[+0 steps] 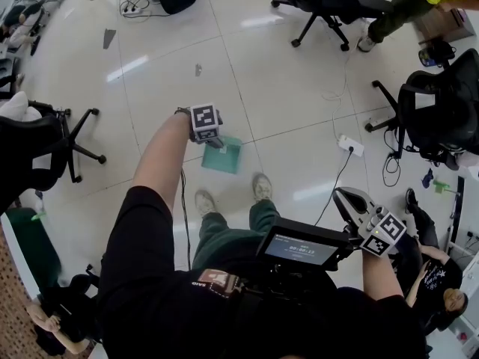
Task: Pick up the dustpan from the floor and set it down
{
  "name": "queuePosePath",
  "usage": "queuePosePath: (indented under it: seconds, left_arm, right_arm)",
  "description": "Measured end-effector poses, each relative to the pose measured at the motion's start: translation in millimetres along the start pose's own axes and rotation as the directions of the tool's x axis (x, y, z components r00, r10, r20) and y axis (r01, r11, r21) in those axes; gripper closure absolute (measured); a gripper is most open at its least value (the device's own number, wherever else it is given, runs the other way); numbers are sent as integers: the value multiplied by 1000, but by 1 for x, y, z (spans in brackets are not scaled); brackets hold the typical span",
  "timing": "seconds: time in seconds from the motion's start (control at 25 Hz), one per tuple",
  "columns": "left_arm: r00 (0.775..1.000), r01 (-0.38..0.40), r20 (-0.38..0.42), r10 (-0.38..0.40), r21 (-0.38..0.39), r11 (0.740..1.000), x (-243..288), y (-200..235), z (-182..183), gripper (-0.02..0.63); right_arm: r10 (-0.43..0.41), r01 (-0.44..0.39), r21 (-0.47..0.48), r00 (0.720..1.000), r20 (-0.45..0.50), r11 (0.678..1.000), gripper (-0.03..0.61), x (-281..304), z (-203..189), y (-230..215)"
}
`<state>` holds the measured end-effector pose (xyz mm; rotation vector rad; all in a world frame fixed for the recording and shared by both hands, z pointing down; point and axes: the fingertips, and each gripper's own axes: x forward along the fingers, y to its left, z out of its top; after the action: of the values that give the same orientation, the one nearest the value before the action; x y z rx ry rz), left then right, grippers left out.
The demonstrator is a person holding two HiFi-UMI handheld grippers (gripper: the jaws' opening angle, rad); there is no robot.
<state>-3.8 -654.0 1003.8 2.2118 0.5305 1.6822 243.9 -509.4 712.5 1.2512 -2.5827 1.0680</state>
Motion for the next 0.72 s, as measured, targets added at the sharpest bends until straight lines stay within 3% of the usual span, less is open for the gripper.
queuePosePath:
  seconds: [0.2, 0.36, 0.44, 0.56, 0.64, 0.72]
  left_arm:
    - [999, -47, 1, 47, -18, 999, -13, 8, -14, 219]
    - [990, -79, -114, 87, 74, 994, -10, 5, -37, 219]
    - [987, -102, -118, 112, 92, 991, -10, 6, -41, 216]
    - [978, -194, -58, 198, 70, 978, -23, 16, -42, 209]
    - [971, -239, 23, 239, 16, 971, -37, 19, -43, 209]
    - [948, -286, 132, 290, -51, 957, -61, 22, -40, 209]
  right_arm:
    - [8, -8, -6, 1000, -10, 1000, 568, 5, -1, 7]
    - [12, -12, -10, 1000, -13, 1000, 568, 7, -1, 10]
    - [15, -15, -11, 1000, -16, 1000, 568, 9, -2, 12]
    - [21, -22, -16, 1000, -18, 1000, 568, 13, -2, 19]
    - [26, -26, -20, 1000, -15, 999, 568, 17, -2, 27]
    - [31, -31, -27, 999, -7, 999, 568, 20, 1, 34]
